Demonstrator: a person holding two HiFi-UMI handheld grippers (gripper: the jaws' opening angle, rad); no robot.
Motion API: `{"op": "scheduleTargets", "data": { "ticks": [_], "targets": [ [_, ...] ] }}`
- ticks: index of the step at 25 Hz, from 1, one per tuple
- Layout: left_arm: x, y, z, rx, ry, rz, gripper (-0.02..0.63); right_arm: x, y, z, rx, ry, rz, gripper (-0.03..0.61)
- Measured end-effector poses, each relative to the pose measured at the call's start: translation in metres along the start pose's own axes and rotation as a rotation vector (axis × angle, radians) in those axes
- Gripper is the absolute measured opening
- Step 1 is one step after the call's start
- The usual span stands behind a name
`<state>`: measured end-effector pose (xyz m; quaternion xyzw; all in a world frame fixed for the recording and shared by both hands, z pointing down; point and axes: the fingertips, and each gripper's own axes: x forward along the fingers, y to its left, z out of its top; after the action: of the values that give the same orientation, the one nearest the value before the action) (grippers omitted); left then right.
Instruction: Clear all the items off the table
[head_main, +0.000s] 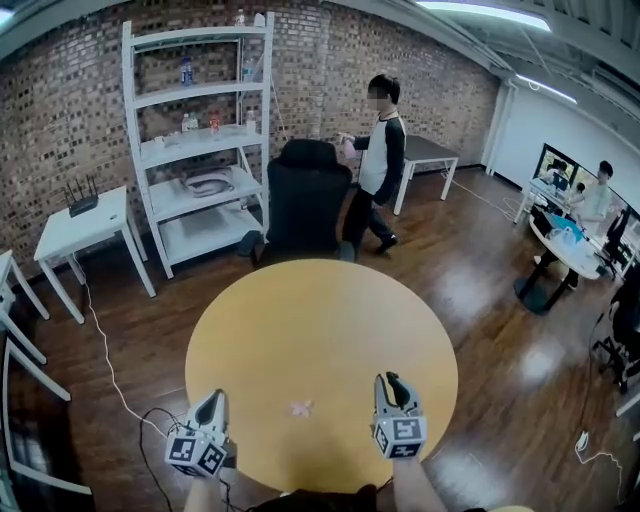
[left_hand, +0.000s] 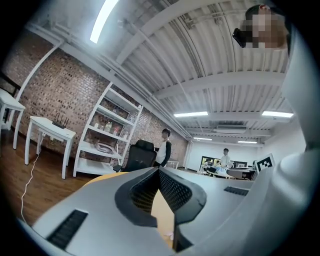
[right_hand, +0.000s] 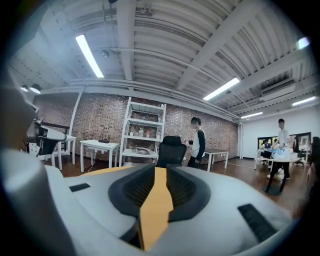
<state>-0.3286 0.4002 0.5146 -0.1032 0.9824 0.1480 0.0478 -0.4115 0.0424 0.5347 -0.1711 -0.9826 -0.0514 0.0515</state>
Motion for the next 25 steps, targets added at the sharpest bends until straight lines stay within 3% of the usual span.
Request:
{"op": "scheduleTargets", "data": {
  "ticks": [5,13,19,25],
  "targets": [
    [-0.001,0.003,0.0,-0.028,0.019,-0.002,-0.009,-0.001,0.005,-0.004,0.01,0.021,-0.003,0.077],
    [0.003,-0.012,-0.035,-0.054,0.11,-0.069,-0.009,-0.021,0.009,-0.041,0.043,0.086,-0.025,0.077],
    [0.022,-0.053,-0.036,-0.033,0.129,-0.184,-0.009,-0.05,-0.029,-0.035,0.082,0.036,-0.129,0.077],
    [0.043,-0.15,-0.056,-0.022,0.167,-0.376,-0.009,-0.145,-0.103,-0.043,0.087,0.013,-0.322,0.077]
  ]
}}
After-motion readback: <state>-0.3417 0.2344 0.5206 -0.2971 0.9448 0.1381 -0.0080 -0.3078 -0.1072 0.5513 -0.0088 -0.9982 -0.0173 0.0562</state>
